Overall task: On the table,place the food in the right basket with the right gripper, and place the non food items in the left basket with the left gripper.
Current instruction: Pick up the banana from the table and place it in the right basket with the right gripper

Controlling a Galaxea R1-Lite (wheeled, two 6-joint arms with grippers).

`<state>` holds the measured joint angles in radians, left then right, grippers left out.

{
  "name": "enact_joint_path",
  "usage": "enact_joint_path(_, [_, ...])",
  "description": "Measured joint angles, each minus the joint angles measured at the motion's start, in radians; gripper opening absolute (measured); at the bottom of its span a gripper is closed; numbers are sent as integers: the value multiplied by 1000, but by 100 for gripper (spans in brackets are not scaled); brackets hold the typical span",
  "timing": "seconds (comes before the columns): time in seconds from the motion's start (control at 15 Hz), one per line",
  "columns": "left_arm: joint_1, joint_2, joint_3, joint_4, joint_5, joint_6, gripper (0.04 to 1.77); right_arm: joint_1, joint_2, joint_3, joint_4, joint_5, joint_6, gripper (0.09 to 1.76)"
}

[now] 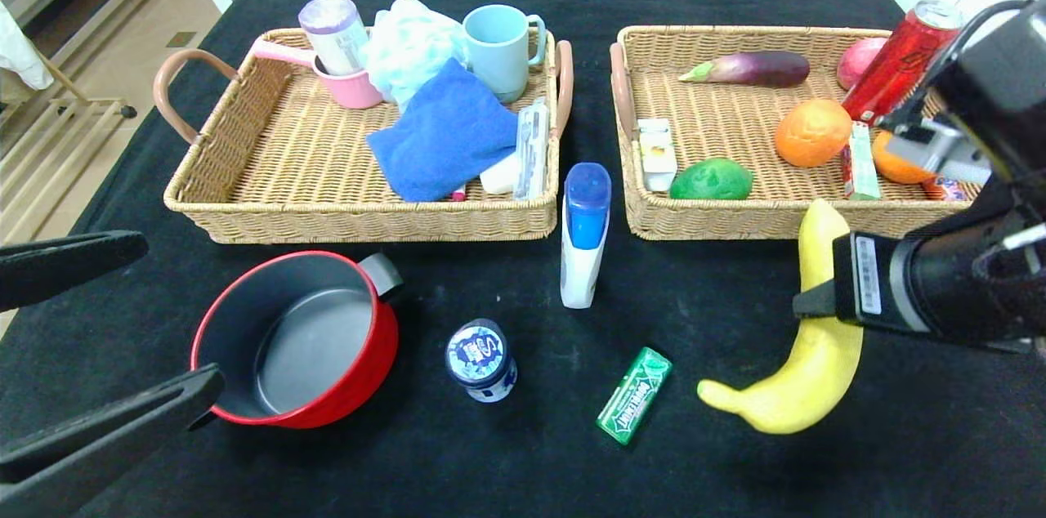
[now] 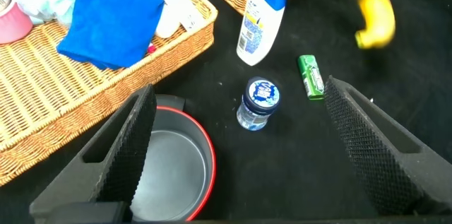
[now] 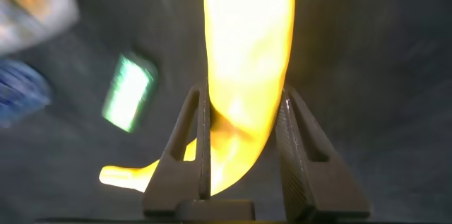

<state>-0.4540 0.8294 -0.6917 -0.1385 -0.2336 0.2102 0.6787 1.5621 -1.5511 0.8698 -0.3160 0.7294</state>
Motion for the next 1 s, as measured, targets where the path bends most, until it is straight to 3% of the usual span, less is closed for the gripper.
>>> enact_joint_path(0.53, [0, -11, 0, 1, 0, 13, 172, -151, 108, -297, -10, -3, -36, 61])
enact_joint_path(1.0, [0, -5, 1, -1, 0, 14, 172, -251, 219, -380, -243, -1, -101, 61])
